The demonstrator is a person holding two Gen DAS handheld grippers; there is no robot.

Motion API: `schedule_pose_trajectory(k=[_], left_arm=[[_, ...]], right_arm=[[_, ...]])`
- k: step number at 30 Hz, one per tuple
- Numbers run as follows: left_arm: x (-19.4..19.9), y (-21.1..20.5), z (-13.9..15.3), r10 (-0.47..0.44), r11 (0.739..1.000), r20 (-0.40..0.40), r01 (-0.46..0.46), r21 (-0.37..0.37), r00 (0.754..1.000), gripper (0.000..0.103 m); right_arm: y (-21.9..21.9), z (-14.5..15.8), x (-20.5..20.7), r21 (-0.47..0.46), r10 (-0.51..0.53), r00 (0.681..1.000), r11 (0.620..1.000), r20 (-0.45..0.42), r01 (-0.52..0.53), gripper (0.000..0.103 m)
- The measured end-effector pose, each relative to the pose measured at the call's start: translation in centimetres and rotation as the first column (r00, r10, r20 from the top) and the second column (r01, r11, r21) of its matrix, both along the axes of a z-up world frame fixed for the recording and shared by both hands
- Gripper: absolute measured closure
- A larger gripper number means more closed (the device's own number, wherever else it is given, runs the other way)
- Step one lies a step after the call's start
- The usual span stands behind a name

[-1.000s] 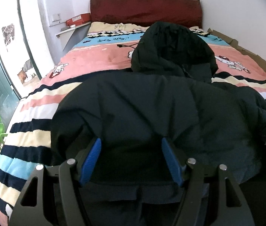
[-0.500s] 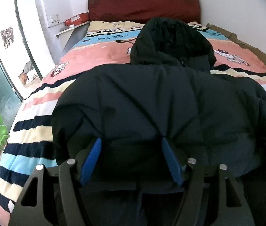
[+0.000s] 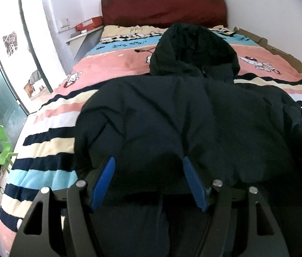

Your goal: Fold large clothes

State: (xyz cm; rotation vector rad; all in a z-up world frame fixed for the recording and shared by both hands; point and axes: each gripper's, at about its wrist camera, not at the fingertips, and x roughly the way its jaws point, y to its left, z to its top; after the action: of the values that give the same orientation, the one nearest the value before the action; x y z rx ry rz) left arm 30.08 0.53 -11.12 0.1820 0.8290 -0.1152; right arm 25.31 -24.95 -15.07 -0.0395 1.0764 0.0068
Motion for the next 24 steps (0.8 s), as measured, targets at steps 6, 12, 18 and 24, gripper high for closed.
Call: schedule_pose_trajectory(k=[6,12,18,24], left_arm=[[-2.7,0.7,1.7,-0.021,1.0,0.054,0.02,0.022,0.998,0.038],[-5.0,2.2,2.9,-0.038,0.999,0.054,0.039,-0.011,0.998,0.038],[-5.4,4.7,3.1,-0.066,0.994,-0.004,0.065,-0.09,0.998,0.038],[-4.0,8.5,5.0,-0.046,0.989,-0.013,0.044,-0.143,0.999,0.038]], right_arm=[[0.2,1.2,-2.4,-0.005,-0.011,1.0,1.0,0.007,0.011,0.024],[0.4,3.0,-4.9,-0.008,-0.037,0.999,0.999,0.03,0.037,0.024],[-0.3,5.1,-7.1,-0.004,-0.083,0.995,0.997,0.061,0.083,0.024],[-2.4,7.0,-7.0,0.007,-0.146,0.984,0.989,0.097,0.146,0.024]])
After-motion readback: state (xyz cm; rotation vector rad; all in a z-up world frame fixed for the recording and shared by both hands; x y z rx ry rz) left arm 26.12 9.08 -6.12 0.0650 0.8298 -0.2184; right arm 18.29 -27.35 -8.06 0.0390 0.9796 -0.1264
